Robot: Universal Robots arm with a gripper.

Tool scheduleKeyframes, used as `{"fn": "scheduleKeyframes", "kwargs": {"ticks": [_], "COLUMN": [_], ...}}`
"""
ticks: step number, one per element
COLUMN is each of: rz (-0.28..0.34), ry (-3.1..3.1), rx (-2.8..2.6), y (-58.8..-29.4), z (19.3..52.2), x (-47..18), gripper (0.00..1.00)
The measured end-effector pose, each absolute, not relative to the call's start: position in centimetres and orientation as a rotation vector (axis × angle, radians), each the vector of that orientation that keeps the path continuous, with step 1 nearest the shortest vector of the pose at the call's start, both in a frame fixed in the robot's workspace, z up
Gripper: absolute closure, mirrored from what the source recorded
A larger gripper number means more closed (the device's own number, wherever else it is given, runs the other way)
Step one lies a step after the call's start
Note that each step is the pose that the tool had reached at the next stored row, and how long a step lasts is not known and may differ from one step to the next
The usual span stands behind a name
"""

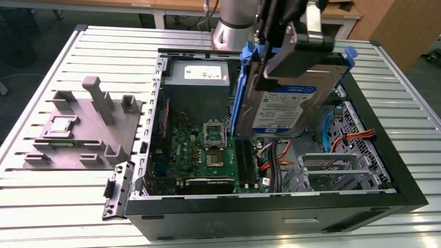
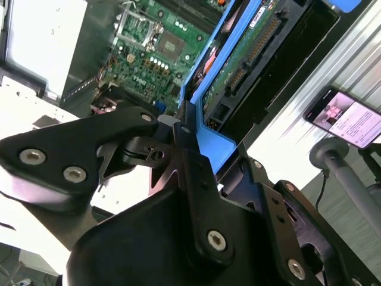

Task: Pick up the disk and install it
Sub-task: 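Insert the disk into the insertion slot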

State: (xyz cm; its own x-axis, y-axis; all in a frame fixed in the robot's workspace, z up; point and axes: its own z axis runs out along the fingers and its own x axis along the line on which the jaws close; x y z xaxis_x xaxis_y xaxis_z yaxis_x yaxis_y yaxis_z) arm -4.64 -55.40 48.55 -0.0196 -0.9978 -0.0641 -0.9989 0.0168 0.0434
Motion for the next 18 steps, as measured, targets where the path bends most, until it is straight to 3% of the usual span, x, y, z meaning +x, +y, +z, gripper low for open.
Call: {"fn": "scheduleKeyframes", "kwargs": {"ticks": [18], "rz": [0.119], "ry": [2.229], "rx": [-2.189], "y": [-56.5], "z": [48.1], "x": [-2.3], "gripper": [0.64]}}
